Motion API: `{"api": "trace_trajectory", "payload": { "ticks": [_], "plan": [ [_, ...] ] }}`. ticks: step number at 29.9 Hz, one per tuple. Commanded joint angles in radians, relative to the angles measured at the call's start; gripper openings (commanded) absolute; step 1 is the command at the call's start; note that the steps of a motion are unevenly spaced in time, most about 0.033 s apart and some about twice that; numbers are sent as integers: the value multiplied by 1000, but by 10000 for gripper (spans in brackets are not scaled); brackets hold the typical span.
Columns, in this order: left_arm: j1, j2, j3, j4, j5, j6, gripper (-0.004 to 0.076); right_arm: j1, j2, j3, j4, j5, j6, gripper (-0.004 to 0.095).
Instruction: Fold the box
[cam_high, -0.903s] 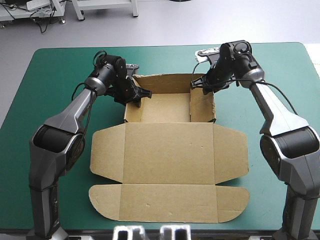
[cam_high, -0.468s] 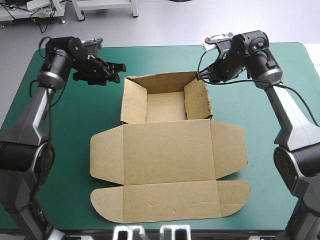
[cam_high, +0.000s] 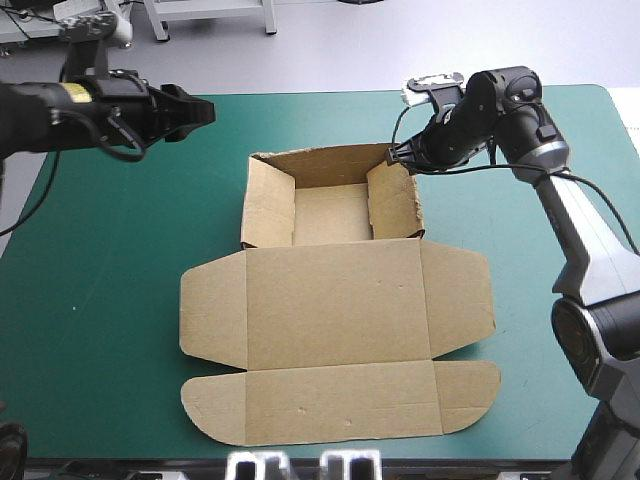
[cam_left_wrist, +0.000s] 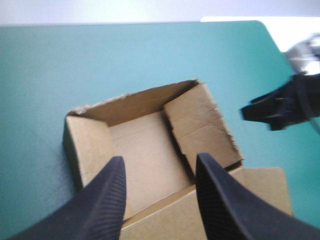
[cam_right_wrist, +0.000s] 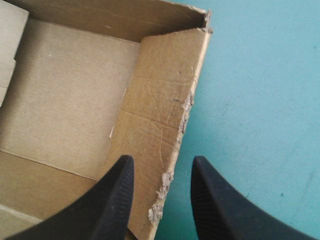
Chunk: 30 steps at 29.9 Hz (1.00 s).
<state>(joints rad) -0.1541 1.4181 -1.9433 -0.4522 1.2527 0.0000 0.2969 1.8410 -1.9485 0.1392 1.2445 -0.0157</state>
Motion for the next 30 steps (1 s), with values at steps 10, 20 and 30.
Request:
{"api": "trace_trajectory", "payload": {
  "ticks": [10, 20, 30],
  "plan": [
    [-3, -442, 207, 79, 44, 102, 162, 0, 153, -8, 22, 10, -48, 350],
    [-3, -659, 488, 183, 42, 120, 93, -30, 109, -51, -41, 10, -100, -9],
    [-3, -657, 490, 183, 42, 108, 78, -361, -44, -63, -201, 12, -109, -9]
  ]
}}
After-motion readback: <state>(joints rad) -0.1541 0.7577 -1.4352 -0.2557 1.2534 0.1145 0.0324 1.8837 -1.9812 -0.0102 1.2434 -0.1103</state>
